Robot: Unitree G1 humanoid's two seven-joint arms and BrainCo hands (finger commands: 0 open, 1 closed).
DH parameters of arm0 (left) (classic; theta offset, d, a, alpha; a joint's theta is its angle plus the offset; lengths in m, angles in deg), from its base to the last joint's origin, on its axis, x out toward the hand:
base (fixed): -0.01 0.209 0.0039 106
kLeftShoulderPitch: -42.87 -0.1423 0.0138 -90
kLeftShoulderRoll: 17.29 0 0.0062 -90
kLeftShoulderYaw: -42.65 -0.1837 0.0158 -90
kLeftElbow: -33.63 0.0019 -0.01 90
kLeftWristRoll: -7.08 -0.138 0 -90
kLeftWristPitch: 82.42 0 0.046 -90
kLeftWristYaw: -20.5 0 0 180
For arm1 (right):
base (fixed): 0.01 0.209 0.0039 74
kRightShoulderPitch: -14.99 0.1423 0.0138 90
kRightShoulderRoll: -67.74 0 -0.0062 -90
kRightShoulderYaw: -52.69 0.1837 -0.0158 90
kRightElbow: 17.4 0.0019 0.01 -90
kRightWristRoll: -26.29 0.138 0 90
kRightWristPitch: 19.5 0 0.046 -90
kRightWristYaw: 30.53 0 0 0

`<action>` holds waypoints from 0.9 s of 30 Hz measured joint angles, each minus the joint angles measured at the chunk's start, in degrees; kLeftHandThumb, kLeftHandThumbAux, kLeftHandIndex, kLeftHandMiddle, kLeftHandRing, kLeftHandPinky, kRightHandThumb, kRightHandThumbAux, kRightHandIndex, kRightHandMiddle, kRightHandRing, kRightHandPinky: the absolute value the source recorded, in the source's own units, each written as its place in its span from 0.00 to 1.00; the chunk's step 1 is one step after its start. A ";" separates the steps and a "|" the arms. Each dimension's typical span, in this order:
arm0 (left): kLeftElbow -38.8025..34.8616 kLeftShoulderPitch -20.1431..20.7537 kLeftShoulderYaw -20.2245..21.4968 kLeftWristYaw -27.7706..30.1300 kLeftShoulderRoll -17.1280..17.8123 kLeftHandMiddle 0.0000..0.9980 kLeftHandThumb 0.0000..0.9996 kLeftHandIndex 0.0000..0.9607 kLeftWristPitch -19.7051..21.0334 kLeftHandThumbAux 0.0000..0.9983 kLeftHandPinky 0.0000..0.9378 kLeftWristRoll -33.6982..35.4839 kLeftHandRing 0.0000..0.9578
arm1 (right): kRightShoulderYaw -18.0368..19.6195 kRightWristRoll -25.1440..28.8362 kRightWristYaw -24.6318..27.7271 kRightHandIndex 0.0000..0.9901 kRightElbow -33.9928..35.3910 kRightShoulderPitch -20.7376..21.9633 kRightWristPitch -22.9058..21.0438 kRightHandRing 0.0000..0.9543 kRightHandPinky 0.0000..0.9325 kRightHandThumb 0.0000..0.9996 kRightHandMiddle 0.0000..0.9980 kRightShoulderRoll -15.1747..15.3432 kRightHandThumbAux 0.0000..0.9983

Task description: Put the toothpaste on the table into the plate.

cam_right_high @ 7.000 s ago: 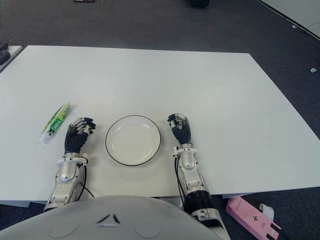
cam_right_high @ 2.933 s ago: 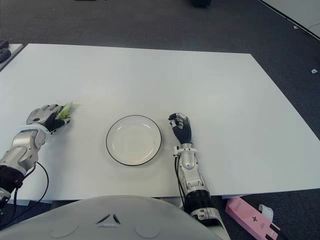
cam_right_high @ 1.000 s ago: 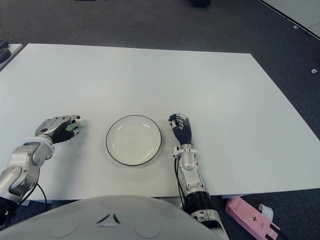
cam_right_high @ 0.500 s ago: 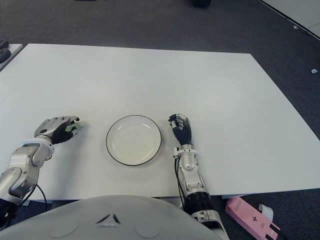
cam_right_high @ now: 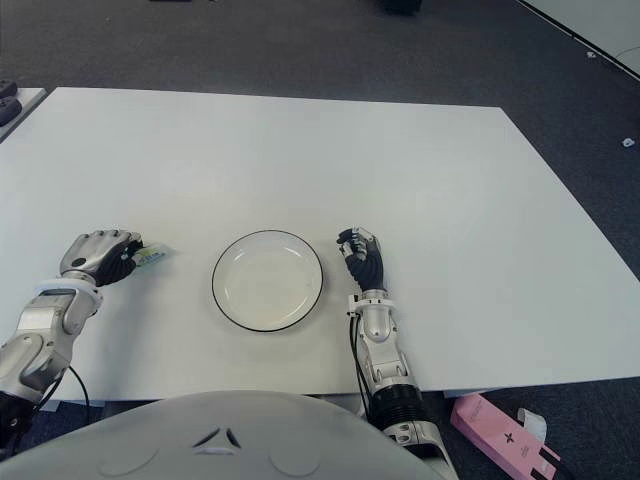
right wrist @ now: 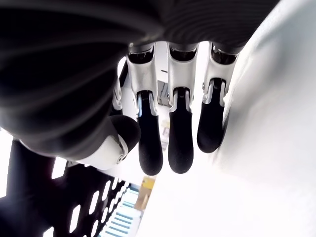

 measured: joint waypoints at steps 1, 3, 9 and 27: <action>0.43 0.04 0.00 -0.47 0.12 0.47 0.79 0.47 -0.22 0.47 0.50 -0.16 0.48 | 0.00 0.00 0.00 0.43 0.04 -0.02 -0.04 0.53 0.53 0.70 0.51 0.00 0.73; 1.29 0.13 0.01 -1.40 0.33 0.49 0.79 0.48 -0.64 0.47 0.52 -0.33 0.49 | 0.00 0.00 0.00 0.43 0.10 -0.06 -0.09 0.53 0.53 0.70 0.51 0.03 0.73; 2.98 0.53 0.01 -2.61 0.60 0.51 0.79 0.48 -0.93 0.46 0.54 -0.88 0.52 | 0.01 0.00 0.00 0.43 0.35 -0.25 -0.21 0.53 0.54 0.70 0.51 0.06 0.73; 3.40 1.35 -1.69 1.70 3.09 0.66 0.73 0.47 0.00 0.61 0.69 -4.23 0.67 | 0.00 0.00 0.00 0.43 1.32 -0.95 -0.73 0.53 0.54 0.70 0.51 0.06 0.73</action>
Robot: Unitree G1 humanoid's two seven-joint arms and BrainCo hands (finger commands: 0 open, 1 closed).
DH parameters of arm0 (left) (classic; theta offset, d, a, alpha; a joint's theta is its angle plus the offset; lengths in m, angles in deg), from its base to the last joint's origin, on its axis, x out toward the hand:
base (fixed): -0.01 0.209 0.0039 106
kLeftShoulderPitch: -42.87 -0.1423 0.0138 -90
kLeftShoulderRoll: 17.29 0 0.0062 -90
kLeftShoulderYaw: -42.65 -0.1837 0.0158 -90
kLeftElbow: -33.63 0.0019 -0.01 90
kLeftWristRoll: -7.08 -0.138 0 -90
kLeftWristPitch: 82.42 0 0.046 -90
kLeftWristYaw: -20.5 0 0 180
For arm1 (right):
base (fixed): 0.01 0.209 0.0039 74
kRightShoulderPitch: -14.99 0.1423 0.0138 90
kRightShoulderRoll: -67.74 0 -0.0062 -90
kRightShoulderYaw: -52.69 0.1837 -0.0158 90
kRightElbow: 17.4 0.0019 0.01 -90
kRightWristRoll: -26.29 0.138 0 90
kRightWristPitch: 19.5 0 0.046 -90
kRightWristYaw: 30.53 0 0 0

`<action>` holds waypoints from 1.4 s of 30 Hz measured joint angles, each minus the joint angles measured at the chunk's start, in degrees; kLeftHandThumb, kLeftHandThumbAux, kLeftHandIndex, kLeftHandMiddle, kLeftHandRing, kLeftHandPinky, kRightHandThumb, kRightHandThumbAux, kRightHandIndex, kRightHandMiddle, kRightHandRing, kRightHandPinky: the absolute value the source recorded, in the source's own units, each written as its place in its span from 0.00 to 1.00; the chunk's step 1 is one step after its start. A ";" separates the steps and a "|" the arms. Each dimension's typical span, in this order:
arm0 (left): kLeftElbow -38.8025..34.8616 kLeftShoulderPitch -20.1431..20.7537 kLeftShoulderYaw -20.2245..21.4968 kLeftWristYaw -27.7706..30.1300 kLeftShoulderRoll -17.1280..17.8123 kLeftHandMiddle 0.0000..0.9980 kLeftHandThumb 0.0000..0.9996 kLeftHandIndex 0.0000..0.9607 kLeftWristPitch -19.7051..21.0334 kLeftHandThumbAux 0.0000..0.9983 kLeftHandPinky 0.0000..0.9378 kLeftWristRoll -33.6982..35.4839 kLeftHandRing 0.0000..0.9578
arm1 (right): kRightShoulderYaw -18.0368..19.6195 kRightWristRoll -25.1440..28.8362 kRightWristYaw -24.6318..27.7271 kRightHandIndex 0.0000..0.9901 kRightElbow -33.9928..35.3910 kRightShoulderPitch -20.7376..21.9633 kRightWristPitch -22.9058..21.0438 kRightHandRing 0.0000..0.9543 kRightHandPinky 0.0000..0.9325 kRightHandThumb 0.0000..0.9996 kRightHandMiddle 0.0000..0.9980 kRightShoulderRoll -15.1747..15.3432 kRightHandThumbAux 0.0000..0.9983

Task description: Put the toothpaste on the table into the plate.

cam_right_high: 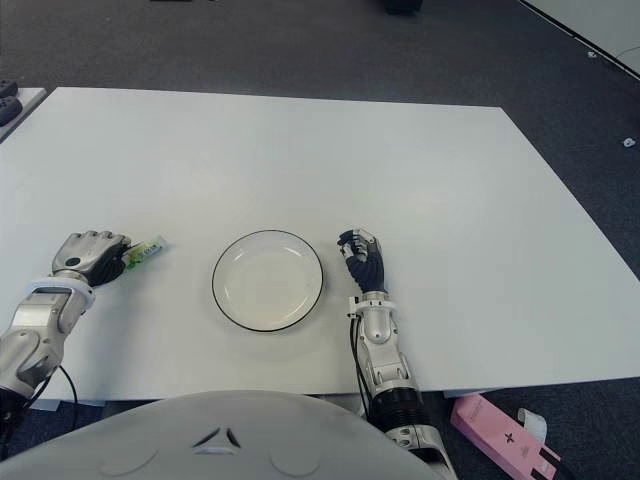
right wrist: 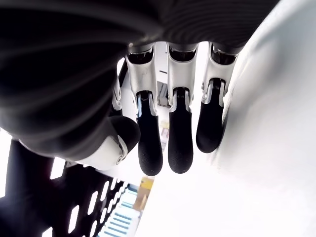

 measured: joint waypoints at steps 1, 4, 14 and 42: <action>0.02 0.03 -0.08 0.00 0.13 0.66 0.73 0.47 -0.05 0.63 0.70 -0.23 0.67 | 0.00 0.00 0.00 0.43 0.00 -0.01 0.00 0.53 0.54 0.70 0.51 0.00 0.73; 0.30 0.19 -0.18 -0.04 0.30 0.69 0.72 0.46 -0.21 0.67 0.72 -0.56 0.70 | 0.02 0.01 0.00 0.43 0.00 -0.04 0.00 0.53 0.54 0.70 0.51 0.00 0.73; 3.02 1.24 0.27 -3.43 0.77 0.60 0.70 0.45 -3.50 0.70 0.58 -0.15 0.58 | 0.01 0.01 0.00 0.43 -0.02 -0.06 0.01 0.53 0.54 0.70 0.51 0.02 0.73; -5.63 -0.74 7.63 14.51 9.33 0.27 0.26 0.11 -9.36 0.37 0.45 9.91 0.33 | -0.01 0.04 0.13 0.43 0.28 -0.25 0.01 0.53 0.55 0.70 0.50 0.18 0.73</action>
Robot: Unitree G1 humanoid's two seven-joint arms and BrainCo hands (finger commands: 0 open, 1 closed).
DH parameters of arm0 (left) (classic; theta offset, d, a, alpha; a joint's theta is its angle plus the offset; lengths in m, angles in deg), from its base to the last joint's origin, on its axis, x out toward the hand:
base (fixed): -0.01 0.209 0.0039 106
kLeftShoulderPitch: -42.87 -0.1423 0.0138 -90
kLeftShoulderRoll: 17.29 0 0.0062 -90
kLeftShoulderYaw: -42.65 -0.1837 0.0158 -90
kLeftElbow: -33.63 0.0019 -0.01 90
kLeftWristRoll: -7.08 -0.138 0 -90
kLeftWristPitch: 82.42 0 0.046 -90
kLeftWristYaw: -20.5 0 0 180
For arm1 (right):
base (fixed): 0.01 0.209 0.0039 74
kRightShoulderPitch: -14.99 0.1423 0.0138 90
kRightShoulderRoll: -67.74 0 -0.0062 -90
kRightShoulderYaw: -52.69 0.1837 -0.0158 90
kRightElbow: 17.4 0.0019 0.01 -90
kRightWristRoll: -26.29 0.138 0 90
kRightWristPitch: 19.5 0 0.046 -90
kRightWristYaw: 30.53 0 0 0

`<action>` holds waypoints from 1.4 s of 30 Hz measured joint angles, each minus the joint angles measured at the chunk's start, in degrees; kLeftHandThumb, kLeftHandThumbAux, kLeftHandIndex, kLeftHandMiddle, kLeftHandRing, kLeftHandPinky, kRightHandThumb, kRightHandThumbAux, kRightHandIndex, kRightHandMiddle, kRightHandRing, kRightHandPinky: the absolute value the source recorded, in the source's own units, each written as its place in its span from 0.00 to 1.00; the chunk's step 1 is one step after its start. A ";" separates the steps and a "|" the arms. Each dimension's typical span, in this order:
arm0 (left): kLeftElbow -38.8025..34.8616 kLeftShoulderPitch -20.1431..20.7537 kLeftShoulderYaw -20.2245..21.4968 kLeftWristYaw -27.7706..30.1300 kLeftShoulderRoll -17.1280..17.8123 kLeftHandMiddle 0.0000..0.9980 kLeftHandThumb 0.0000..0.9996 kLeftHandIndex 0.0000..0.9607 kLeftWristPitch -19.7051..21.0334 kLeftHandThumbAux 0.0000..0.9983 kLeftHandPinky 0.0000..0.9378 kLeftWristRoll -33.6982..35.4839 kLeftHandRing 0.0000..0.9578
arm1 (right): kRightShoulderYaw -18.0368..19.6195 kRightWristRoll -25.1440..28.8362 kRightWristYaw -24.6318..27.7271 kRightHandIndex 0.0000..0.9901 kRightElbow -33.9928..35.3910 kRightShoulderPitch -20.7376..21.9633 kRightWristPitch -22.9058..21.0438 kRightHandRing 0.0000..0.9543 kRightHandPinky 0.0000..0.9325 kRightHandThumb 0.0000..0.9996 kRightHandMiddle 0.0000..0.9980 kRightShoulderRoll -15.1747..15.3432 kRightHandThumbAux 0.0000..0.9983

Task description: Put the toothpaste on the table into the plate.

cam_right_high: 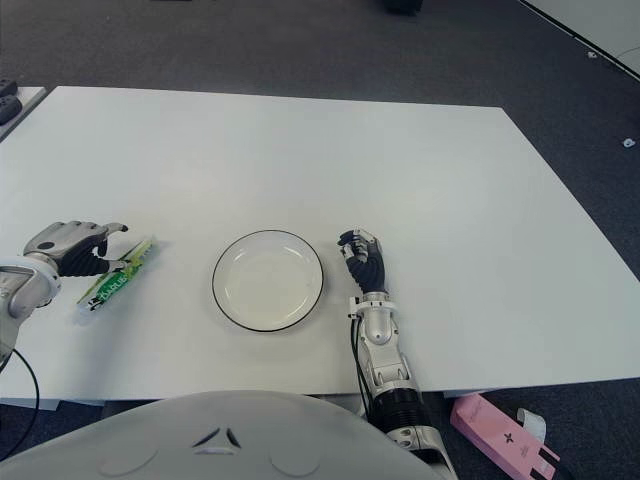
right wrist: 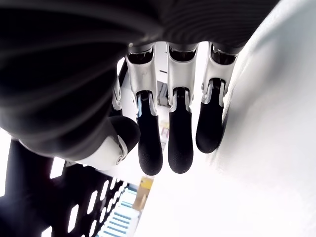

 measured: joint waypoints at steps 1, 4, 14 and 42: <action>-0.18 0.02 0.05 0.64 0.18 0.27 0.26 0.11 -0.01 0.37 0.45 0.23 0.32 | 0.00 0.00 0.02 0.43 0.02 -0.01 0.00 0.53 0.55 0.70 0.50 0.01 0.73; -0.54 0.16 0.21 2.12 0.48 0.26 0.24 0.11 -0.12 0.38 0.45 0.92 0.32 | -0.02 -0.02 0.02 0.43 0.03 -0.04 0.00 0.53 0.55 0.70 0.50 0.03 0.73; 0.12 1.45 1.01 5.80 0.78 0.30 0.14 0.12 -1.16 0.41 0.46 4.63 0.38 | -0.03 -0.03 0.05 0.43 0.18 -0.22 0.00 0.53 0.55 0.70 0.50 0.05 0.73; -3.66 1.44 0.99 19.19 2.83 0.21 0.03 0.12 -0.28 0.42 0.36 10.85 0.26 | -0.02 0.15 0.39 0.43 1.21 -1.07 0.00 0.51 0.53 0.70 0.48 0.11 0.74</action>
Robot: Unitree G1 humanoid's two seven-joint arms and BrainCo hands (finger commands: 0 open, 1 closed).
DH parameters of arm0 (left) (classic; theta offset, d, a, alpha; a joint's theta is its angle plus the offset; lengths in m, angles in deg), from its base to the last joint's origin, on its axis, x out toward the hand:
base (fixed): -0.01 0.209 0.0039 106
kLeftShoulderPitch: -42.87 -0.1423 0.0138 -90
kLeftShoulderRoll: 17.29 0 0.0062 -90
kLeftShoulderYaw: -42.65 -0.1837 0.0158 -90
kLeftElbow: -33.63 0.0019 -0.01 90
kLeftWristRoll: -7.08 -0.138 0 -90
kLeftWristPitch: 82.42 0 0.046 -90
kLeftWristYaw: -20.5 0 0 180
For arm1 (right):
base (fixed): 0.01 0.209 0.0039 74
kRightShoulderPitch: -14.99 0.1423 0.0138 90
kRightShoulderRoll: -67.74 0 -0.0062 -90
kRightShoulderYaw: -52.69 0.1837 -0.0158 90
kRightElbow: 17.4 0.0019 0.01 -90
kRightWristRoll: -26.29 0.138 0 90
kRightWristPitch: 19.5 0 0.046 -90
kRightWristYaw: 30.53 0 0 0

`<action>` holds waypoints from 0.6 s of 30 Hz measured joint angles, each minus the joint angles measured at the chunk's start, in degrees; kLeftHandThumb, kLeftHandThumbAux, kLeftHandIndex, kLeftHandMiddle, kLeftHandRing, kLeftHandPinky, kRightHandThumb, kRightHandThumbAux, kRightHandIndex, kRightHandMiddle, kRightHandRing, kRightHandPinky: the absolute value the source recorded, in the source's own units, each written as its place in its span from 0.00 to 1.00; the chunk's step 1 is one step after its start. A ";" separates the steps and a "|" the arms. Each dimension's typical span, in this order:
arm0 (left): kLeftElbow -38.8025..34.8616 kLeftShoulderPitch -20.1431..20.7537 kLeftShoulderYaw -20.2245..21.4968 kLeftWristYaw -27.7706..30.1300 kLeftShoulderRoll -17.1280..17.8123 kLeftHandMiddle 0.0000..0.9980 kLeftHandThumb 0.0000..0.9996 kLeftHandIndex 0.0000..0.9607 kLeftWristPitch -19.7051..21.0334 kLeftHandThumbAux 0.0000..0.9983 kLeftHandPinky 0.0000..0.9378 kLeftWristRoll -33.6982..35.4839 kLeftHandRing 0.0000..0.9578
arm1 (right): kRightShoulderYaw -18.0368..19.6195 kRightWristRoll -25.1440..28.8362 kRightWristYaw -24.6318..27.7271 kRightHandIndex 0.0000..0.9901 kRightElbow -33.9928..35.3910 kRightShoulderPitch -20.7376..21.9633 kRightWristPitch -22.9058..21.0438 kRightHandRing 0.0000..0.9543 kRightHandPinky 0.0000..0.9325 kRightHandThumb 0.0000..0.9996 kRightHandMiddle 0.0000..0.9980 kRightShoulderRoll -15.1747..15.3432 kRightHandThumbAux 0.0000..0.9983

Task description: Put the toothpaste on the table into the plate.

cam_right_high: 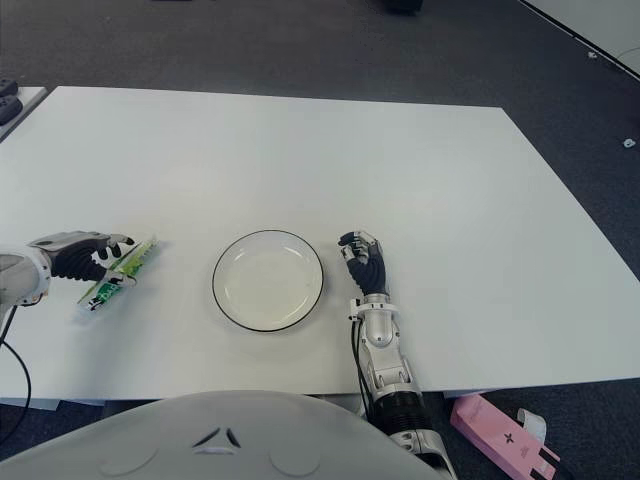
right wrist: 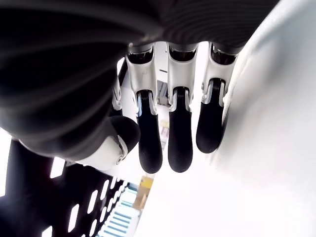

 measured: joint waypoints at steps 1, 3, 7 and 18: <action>-0.37 -0.03 -0.35 0.49 0.00 0.21 0.03 0.12 0.39 0.42 0.36 -0.14 0.26 | 0.00 -0.04 0.00 0.43 0.12 -0.08 0.00 0.51 0.53 0.70 0.49 0.00 0.74; -1.04 0.02 -1.53 1.17 -0.10 0.22 0.03 0.13 1.20 0.42 0.40 -1.07 0.25 | -0.01 -0.09 -0.02 0.43 0.40 -0.26 -0.01 0.52 0.53 0.70 0.49 0.00 0.74; -1.31 0.63 -3.02 1.15 -0.48 0.22 0.03 0.15 2.07 0.41 0.41 -2.71 0.24 | -0.05 -0.18 -0.07 0.43 0.84 -0.67 -0.06 0.52 0.54 0.70 0.49 -0.02 0.74; -1.15 0.03 -5.40 -2.30 -1.72 0.30 0.03 0.16 2.40 0.36 0.44 -6.75 0.33 | -0.14 -0.21 -0.08 0.43 1.57 -1.73 -0.17 0.53 0.54 0.70 0.51 -0.02 0.74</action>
